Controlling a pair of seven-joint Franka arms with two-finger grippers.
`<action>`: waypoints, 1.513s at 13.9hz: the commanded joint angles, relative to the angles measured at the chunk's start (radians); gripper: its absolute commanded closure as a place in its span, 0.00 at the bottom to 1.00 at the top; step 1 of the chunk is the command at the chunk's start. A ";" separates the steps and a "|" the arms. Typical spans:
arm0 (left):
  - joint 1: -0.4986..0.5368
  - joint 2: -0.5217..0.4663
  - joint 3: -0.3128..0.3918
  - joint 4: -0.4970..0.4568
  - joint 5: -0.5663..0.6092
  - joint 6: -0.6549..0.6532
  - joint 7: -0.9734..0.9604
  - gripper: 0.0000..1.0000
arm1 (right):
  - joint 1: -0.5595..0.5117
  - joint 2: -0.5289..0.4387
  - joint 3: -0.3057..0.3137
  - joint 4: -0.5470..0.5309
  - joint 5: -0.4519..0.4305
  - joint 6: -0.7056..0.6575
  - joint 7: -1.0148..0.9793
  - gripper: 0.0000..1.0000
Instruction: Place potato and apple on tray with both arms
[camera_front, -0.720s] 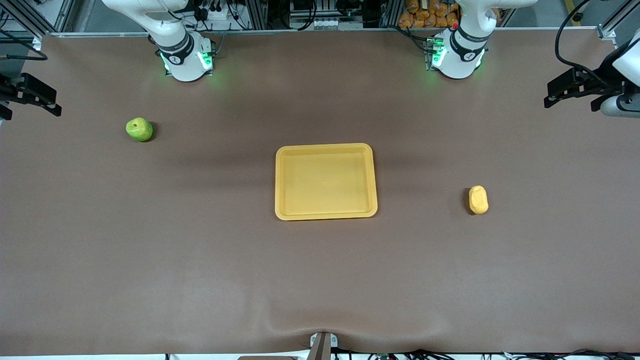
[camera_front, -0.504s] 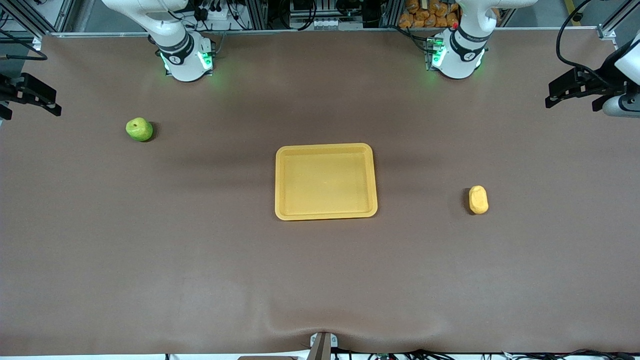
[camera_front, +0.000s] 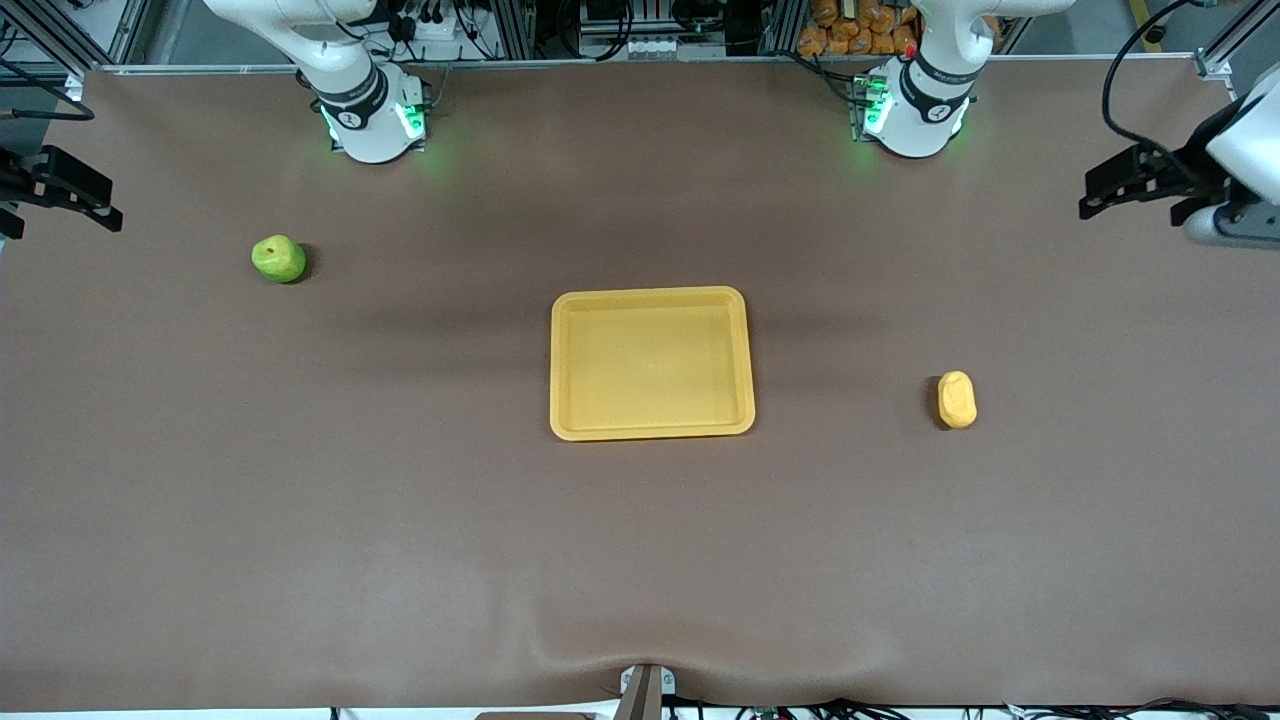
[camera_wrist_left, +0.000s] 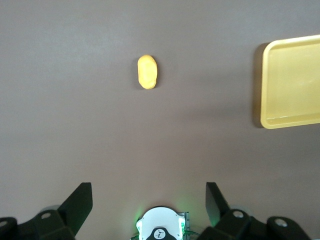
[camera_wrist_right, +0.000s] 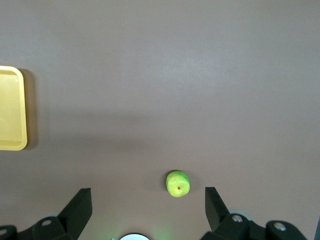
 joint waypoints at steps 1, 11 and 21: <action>0.002 0.063 -0.002 -0.019 0.002 0.044 0.005 0.00 | -0.014 0.010 0.009 0.022 -0.010 -0.017 0.008 0.00; 0.006 0.040 0.000 -0.398 0.002 0.441 -0.011 0.00 | -0.016 0.010 0.008 0.021 -0.008 -0.018 0.008 0.00; 0.042 0.167 0.003 -0.596 0.008 0.857 -0.026 0.00 | -0.014 0.012 0.008 0.022 -0.008 -0.024 0.008 0.00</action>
